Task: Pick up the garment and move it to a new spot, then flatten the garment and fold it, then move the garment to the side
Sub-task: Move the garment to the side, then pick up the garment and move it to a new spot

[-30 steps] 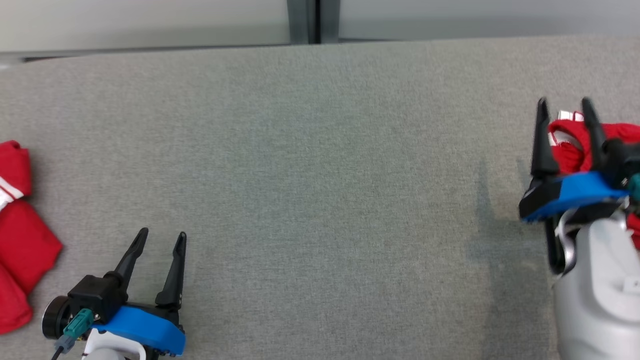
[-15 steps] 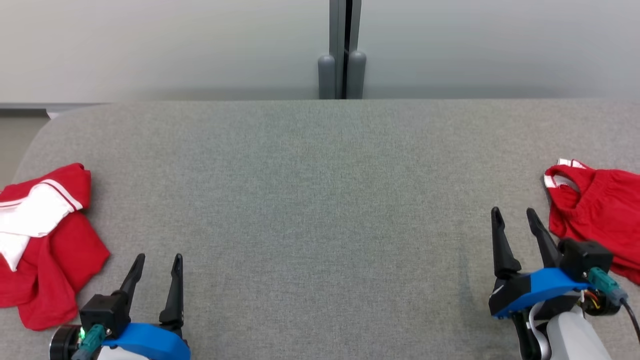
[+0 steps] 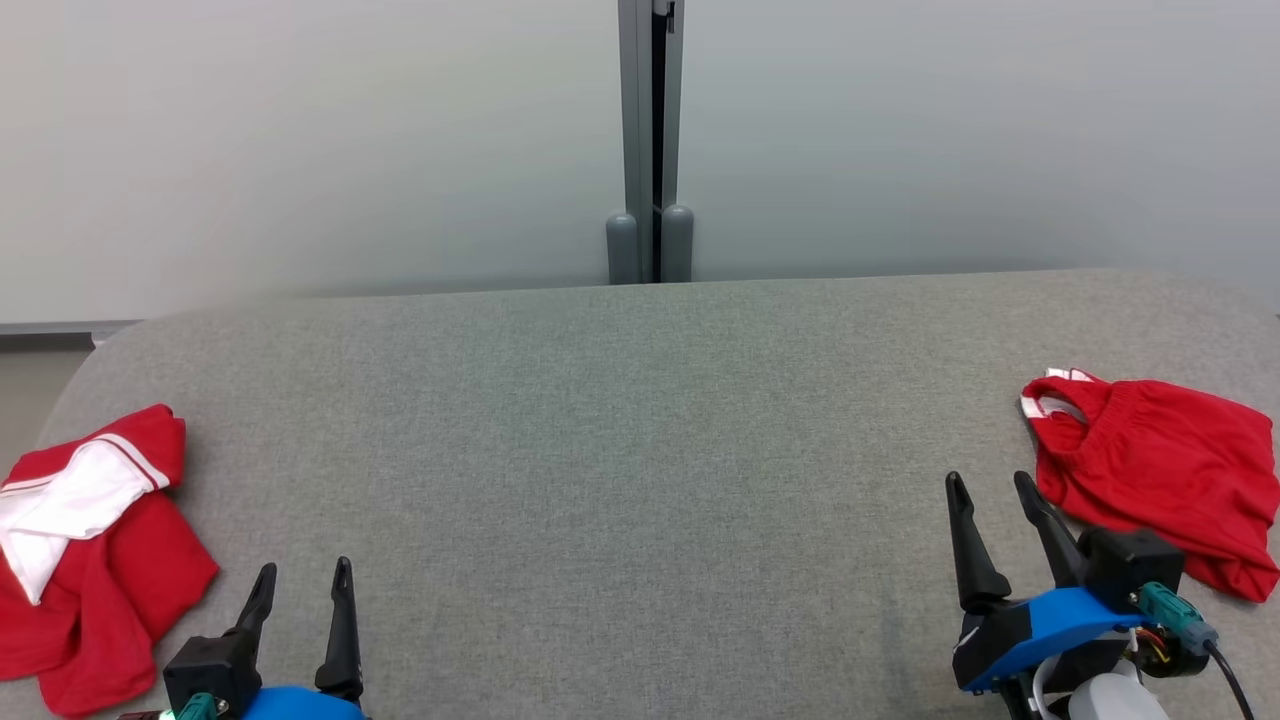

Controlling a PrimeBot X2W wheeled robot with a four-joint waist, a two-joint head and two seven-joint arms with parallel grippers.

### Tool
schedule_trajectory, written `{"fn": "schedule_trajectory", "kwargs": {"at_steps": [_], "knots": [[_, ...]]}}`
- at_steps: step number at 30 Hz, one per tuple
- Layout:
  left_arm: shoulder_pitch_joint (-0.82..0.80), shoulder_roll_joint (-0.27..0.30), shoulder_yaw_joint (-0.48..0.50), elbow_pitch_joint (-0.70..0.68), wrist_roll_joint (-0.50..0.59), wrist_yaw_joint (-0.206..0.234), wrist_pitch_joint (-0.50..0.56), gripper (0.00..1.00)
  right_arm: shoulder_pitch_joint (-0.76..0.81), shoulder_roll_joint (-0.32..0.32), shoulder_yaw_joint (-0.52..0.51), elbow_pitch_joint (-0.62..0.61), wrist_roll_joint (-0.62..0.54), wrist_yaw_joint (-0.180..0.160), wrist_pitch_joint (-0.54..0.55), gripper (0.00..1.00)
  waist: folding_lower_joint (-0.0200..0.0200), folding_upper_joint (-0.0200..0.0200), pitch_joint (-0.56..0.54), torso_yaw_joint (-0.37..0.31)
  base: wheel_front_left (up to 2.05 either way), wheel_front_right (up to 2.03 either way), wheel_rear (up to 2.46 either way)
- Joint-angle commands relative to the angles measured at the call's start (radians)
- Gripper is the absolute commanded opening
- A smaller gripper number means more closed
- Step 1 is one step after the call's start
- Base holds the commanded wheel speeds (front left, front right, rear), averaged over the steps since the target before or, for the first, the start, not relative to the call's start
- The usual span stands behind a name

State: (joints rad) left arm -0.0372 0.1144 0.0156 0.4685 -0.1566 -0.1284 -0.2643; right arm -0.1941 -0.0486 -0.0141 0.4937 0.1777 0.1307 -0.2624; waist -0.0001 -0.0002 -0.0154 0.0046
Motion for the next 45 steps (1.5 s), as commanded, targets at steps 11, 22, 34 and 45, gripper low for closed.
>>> {"fn": "schedule_trajectory", "kwargs": {"at_steps": [11,22,34,45], "knots": [[0.008,-0.027,0.052,-0.006,0.043,0.001,0.000,1.00,0.028,-0.004,0.030,-0.019,-0.005,0.000,-0.003,1.00,0.0001,0.0002,-0.005,-0.001,0.00,0.00,0.00],[-0.015,-0.008,0.055,-0.020,0.027,-0.002,0.000,1.00,0.033,-0.003,0.054,-0.015,0.024,0.000,-0.003,1.00,0.0001,0.0002,0.030,0.154,0.00,0.00,0.00],[-0.028,0.029,0.075,0.010,-0.008,-0.003,0.000,1.00,-0.013,-0.004,0.099,0.021,0.065,0.000,-0.003,1.00,0.0001,0.0002,0.049,0.392,0.00,0.00,0.00],[-0.042,0.048,0.098,0.038,-0.044,-0.003,0.000,1.00,-0.044,-0.004,0.133,0.041,0.069,0.000,-0.003,1.00,0.0001,0.0002,0.072,0.456,0.00,0.00,0.00]]}}
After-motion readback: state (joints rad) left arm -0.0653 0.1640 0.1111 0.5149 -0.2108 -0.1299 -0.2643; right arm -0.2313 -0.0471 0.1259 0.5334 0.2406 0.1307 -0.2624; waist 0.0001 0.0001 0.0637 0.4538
